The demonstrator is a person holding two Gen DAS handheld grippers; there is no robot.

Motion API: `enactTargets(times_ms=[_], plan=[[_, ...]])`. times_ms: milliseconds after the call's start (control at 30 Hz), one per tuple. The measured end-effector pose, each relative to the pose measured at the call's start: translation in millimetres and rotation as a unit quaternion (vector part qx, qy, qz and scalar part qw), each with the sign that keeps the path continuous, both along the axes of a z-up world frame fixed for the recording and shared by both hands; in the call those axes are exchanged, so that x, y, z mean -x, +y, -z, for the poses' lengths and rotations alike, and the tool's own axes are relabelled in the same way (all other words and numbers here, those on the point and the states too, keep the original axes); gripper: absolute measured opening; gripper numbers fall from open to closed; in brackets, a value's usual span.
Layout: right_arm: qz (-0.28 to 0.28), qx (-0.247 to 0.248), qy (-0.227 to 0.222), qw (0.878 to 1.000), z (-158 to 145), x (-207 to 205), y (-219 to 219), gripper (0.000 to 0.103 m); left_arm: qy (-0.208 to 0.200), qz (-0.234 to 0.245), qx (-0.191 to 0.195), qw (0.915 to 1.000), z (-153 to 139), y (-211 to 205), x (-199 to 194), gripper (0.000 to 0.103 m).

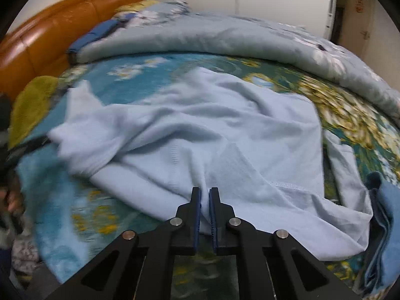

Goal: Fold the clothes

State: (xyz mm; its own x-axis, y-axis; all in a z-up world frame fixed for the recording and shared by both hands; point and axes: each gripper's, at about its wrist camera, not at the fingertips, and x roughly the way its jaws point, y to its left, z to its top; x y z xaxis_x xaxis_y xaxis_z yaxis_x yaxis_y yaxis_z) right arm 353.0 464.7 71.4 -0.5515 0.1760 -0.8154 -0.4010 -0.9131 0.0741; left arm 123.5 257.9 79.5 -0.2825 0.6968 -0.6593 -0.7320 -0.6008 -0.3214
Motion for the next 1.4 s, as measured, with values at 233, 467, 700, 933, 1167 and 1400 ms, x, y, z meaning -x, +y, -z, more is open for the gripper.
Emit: enactTargets(times_ms=[233, 467, 700, 933, 1167, 1400], plan=[[-0.136, 0.069, 0.061, 0.986, -15.6, 48.0, -90.6, 0.008, 0.067, -0.033, -0.027, 0.9969, -78.9, 7.5, 63.9, 0.004], [-0.238, 0.156, 0.116, 0.952, -10.4, 149.0, -180.3, 0.008, 0.090, -0.053, 0.008, 0.9945, -99.8, -8.7, 119.3, 0.004], [-0.256, 0.159, 0.088, 0.949, 15.0, 203.7, -218.2, 0.008, 0.035, -0.048, 0.049, 0.9970, -50.5, -40.1, 149.3, 0.004], [-0.262, 0.121, 0.087, 0.953, 5.2, 191.7, -216.3, 0.030, -0.041, -0.036, 0.033, 0.9980, -13.8, -76.6, 135.0, 0.031], [-0.234, 0.066, 0.122, 0.962, -33.8, 124.2, -165.6, 0.056, -0.048, -0.058, -0.027, 0.9968, -9.3, -133.9, 80.0, 0.055], [0.060, 0.028, 0.086, 0.994, -18.3, 74.4, 37.3, 0.057, -0.035, -0.024, -0.013, 0.9990, 12.0, -114.9, 31.1, 0.057]])
